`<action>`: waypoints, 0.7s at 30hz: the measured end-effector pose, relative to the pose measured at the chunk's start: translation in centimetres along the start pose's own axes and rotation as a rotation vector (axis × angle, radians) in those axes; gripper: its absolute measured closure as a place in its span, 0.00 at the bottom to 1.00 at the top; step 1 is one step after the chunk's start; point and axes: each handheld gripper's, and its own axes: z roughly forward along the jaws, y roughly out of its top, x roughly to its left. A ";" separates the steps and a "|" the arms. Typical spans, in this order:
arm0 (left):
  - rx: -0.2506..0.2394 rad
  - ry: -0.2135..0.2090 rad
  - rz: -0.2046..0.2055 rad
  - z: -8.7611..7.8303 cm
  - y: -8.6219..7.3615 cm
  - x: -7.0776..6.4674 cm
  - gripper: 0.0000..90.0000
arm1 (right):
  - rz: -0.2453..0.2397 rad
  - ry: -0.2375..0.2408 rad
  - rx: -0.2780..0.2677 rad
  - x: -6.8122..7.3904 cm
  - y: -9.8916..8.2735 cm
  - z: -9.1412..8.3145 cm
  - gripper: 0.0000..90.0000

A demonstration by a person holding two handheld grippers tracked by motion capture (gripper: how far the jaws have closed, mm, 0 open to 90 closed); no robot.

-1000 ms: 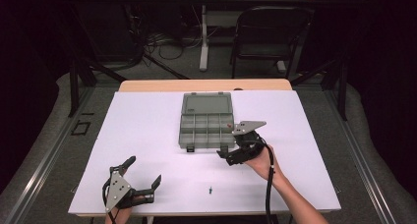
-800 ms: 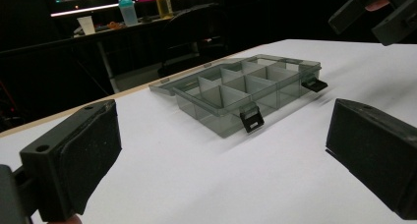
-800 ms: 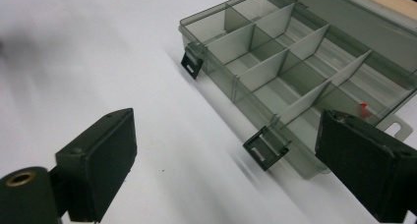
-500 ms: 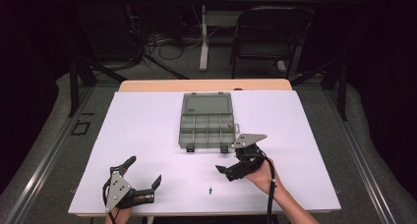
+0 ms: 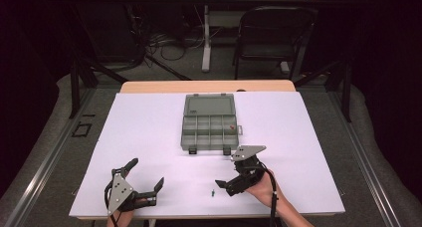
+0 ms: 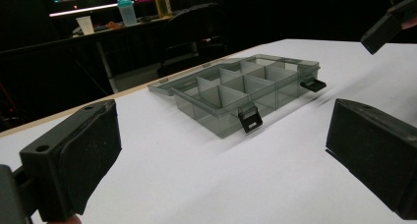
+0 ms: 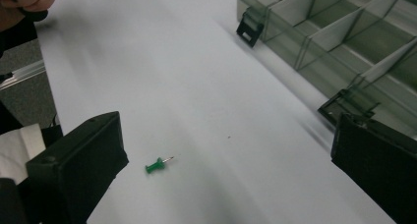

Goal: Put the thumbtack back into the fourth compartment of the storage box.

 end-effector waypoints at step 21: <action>0.002 -0.004 -0.002 0.0 0.0 0.0 0.00 | -0.085 0.113 0.178 3.2 -1.5 3.6 0.61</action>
